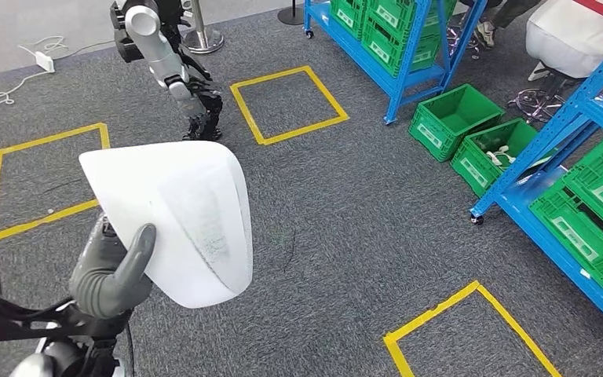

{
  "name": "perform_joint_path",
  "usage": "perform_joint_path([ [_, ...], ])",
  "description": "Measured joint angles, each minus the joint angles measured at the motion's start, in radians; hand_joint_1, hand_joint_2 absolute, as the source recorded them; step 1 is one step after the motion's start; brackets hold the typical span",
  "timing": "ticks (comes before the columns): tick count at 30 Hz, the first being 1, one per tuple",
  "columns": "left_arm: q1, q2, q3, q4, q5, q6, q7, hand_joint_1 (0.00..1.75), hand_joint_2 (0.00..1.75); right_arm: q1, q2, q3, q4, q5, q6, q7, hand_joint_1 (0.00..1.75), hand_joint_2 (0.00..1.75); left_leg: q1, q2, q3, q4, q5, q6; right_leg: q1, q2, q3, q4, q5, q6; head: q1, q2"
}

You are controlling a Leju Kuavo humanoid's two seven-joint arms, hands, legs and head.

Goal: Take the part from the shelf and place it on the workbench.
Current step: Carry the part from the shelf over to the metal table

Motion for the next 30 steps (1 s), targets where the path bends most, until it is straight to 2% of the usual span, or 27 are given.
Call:
perform_joint_path([
  [1,0.002,0.0,0.001,0.002,0.001,-0.001,-0.004,1.75,1.75,-0.001,0.0,0.0,0.0,0.0,-0.001,0.003,0.0,1.75,-0.001,0.011,0.027,-0.049,0.015,0.005,0.001,-0.002,-0.001,0.006,-0.005,0.006,-0.001,0.0],
  [2,0.007,0.0,0.002,0.003,0.002,-0.002,-0.008,1.75,1.75,-0.001,-0.001,0.0,0.0,0.0,-0.002,0.008,0.0,1.75,-0.003,0.018,0.039,-0.074,0.017,0.013,0.003,-0.004,-0.003,0.011,-0.008,0.012,-0.001,0.0],
  [4,0.017,0.0,0.006,0.005,0.002,-0.003,-0.015,1.75,1.75,-0.001,-0.001,0.0,0.0,0.001,-0.001,0.015,0.0,1.75,-0.006,0.011,0.037,-0.079,0.016,0.03,0.003,-0.009,-0.004,0.013,-0.01,0.019,0.002,0.0],
  [6,0.022,0.0,0.009,0.006,0.002,-0.004,-0.021,1.75,1.75,0.0,-0.001,0.0,0.001,0.001,-0.001,0.018,0.0,1.75,-0.006,0.0,0.035,-0.082,0.02,0.041,0.0,-0.006,-0.009,0.026,-0.025,0.028,0.004,0.0],
  [8,0.024,-0.001,0.013,0.007,0.003,-0.006,-0.026,1.75,1.75,0.001,0.0,0.0,0.001,0.001,-0.001,0.012,0.0,1.75,-0.004,-0.01,0.034,-0.084,0.023,0.05,-0.002,0.007,-0.042,0.107,-0.08,0.036,0.007,0.0],
  [10,0.027,-0.001,0.017,0.009,0.004,-0.01,-0.029,1.75,1.75,0.003,0.001,0.0,0.002,0.001,-0.003,0.0,0.0,1.75,-0.006,-0.022,0.032,-0.084,0.025,0.054,-0.002,0.016,-0.099,0.241,-0.145,0.038,0.009,0.0],
  [11,0.029,-0.001,0.019,0.011,0.005,-0.012,-0.03,1.75,1.75,0.004,0.001,0.0,0.002,0.0,-0.004,-0.005,0.0,1.75,-0.008,-0.03,0.032,-0.084,0.025,0.055,-0.001,0.018,-0.119,0.289,-0.159,0.036,0.009,0.0],
  [12,0.031,-0.002,0.02,0.013,0.005,-0.014,-0.031,1.75,1.75,0.005,0.002,0.0,0.002,0.0,-0.005,-0.009,0.0,1.75,-0.01,-0.038,0.032,-0.083,0.025,0.056,-0.001,0.02,-0.125,0.301,-0.151,0.031,0.01,0.0],
  [13,0.032,-0.002,0.021,0.015,0.005,-0.015,-0.031,1.75,1.75,0.005,0.002,0.0,0.002,0.0,-0.006,-0.012,0.0,1.75,-0.012,-0.047,0.033,-0.083,0.026,0.056,0.0,0.023,-0.114,0.275,-0.125,0.025,0.01,0.0],
  [15,0.033,-0.004,0.023,0.016,0.005,-0.016,-0.033,1.75,1.75,0.004,0.002,0.0,0.002,0.001,-0.006,-0.016,0.0,1.75,-0.013,-0.064,0.036,-0.084,0.026,0.056,0.004,0.04,-0.055,0.145,-0.05,0.01,0.01,0.0],
  [16,0.033,-0.004,0.023,0.016,0.005,-0.016,-0.033,1.75,1.75,0.003,0.002,0.0,0.002,0.001,-0.006,-0.016,0.0,1.75,-0.014,-0.073,0.036,-0.083,0.027,0.055,0.006,0.052,-0.029,0.085,-0.024,0.003,0.01,0.0],
  [17,0.033,-0.004,0.023,0.016,0.005,-0.016,-0.033,1.75,1.75,0.002,0.002,0.0,0.002,0.001,-0.006,-0.017,0.0,1.75,-0.013,-0.08,0.034,-0.082,0.029,0.051,0.008,0.06,-0.011,0.043,-0.012,-0.002,0.011,0.0],
  [18,0.034,-0.004,0.023,0.016,0.005,-0.016,-0.034,1.75,1.75,0.001,0.002,0.0,0.002,0.001,-0.006,-0.017,0.0,1.75,-0.012,-0.087,0.029,-0.083,0.032,0.046,0.01,0.064,-0.004,0.025,-0.012,-0.004,0.012,0.0],
  [20,0.036,-0.004,0.024,0.016,0.005,-0.017,-0.034,1.75,1.75,-0.001,0.002,0.0,0.002,0.001,-0.006,-0.016,0.0,1.75,-0.011,-0.095,0.022,-0.084,0.038,0.035,0.008,0.055,-0.001,0.01,-0.009,-0.006,0.013,0.0],
  [21,0.036,-0.004,0.025,0.016,0.005,-0.017,-0.034,1.75,1.75,-0.001,0.002,0.0,0.002,0.001,-0.006,-0.015,0.0,1.75,-0.012,-0.084,0.018,-0.079,0.033,0.03,0.006,0.049,0.001,0.001,-0.003,-0.008,0.013,0.0],
  [22,0.037,-0.004,0.026,0.016,0.005,-0.018,-0.035,1.75,1.75,-0.002,0.002,0.0,0.002,0.001,-0.005,-0.014,0.0,1.75,-0.012,-0.067,0.009,-0.061,0.017,0.026,0.004,0.042,0.004,-0.008,0.003,-0.01,0.011,0.0],
  [24,0.038,-0.004,0.029,0.016,0.005,-0.019,-0.035,1.75,1.75,0.0,0.002,0.0,0.002,0.001,-0.004,-0.013,0.0,1.75,-0.011,-0.033,-0.035,0.033,-0.043,0.018,0.004,0.029,0.005,-0.017,0.01,-0.015,0.008,0.0],
  [25,0.039,-0.004,0.03,0.016,0.005,-0.019,-0.035,1.75,1.75,0.001,0.002,0.0,0.002,0.001,-0.004,-0.013,0.0,1.75,-0.009,-0.029,-0.064,0.098,-0.074,0.013,0.004,0.023,0.004,-0.016,0.011,-0.016,0.006,0.0],
  [26,0.041,-0.004,0.031,0.016,0.005,-0.019,-0.035,1.75,1.75,0.002,0.002,0.0,0.002,0.001,-0.003,-0.012,0.0,1.75,-0.007,-0.029,-0.087,0.149,-0.092,0.009,0.004,0.016,0.002,-0.015,0.011,-0.016,0.006,0.0],
  [27,0.042,-0.004,0.031,0.016,0.005,-0.019,-0.034,1.75,1.75,0.003,0.003,0.0,0.002,0.001,-0.003,-0.012,0.0,1.75,-0.005,-0.028,-0.096,0.172,-0.092,0.005,0.004,0.009,0.001,-0.014,0.01,-0.015,0.006,0.0],
  [28,0.043,-0.004,0.031,0.016,0.005,-0.02,-0.034,1.75,1.75,0.003,0.003,0.0,0.002,0.001,-0.003,-0.013,0.0,1.75,-0.003,-0.027,-0.086,0.158,-0.074,0.002,0.003,0.003,0.001,-0.012,0.009,-0.014,0.006,0.0],
  [29,0.044,-0.004,0.031,0.016,0.005,-0.02,-0.034,1.75,1.75,0.002,0.004,0.0,0.002,0.001,-0.003,-0.013,0.0,1.75,-0.001,-0.021,-0.056,0.107,-0.042,0.0,0.002,-0.001,0.001,-0.009,0.007,-0.011,0.005,0.0],
  [30,0.044,-0.004,0.032,0.016,0.005,-0.02,-0.034,1.75,1.75,0.002,0.004,0.0,0.002,0.001,-0.003,-0.013,0.0,1.75,-0.001,-0.006,-0.018,0.039,-0.014,-0.001,0.001,-0.005,0.001,-0.005,0.004,-0.006,0.005,0.0],
])
